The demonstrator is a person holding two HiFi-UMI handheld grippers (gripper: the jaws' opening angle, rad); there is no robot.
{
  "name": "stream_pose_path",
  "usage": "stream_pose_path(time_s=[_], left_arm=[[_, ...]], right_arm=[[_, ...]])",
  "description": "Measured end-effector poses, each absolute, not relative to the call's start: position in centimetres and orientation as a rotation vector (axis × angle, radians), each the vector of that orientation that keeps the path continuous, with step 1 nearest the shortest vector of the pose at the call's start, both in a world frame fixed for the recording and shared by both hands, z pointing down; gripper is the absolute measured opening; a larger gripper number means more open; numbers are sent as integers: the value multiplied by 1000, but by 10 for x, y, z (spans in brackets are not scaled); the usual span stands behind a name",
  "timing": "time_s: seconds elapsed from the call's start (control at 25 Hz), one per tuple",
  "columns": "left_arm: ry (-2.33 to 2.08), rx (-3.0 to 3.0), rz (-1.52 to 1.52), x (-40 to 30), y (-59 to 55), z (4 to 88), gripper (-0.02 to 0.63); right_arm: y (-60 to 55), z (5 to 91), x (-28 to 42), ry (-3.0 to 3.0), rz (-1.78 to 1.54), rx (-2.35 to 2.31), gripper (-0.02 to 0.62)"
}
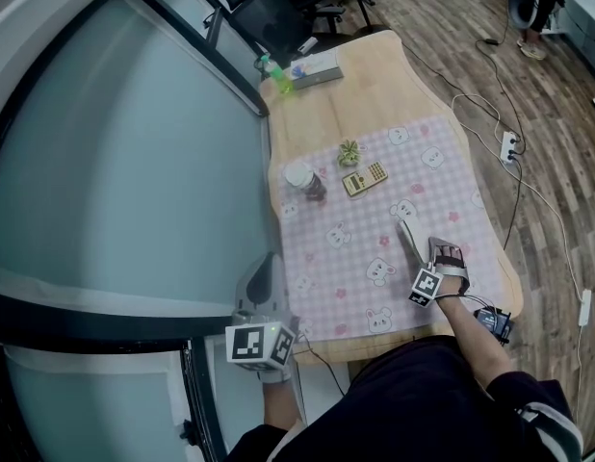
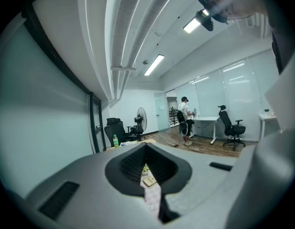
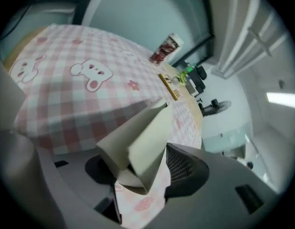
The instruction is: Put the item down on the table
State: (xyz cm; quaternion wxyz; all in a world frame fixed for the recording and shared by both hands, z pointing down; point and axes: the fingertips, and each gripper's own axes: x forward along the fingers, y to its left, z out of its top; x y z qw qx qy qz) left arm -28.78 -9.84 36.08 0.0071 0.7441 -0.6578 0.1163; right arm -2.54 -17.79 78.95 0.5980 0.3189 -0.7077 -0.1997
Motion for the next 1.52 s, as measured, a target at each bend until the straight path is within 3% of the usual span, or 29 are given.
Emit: stream_pose_path(time_s=[0.12, 0.28, 0.88, 1.32, 1.36, 1.4, 1.52], left_arm=[[-2057, 2323, 358, -288, -99, 361, 0], [-2057, 2316, 346, -290, -99, 363, 0], [-2063, 2318, 325, -290, -97, 362, 0], [-2056, 2307, 276, -283, -100, 366, 0], [-2051, 2313, 272, -281, -100, 368, 0], [-2046, 2319, 267, -279, -101, 368, 0], [-2042, 2329, 258, -276, -100, 367, 0]], right_arm=[[-168, 788, -37, -1505, -631, 533, 305], [-140, 797, -43, -1408, -571, 279, 370], [-127, 804, -37, -1439, -417, 238, 373], [-137, 740, -32, -1618, -303, 213, 370], [-141, 737, -31, -1629, -289, 225, 273], [-142, 735, -29, -1637, -264, 224, 14], [-138, 738, -22, -1623, -223, 175, 12]])
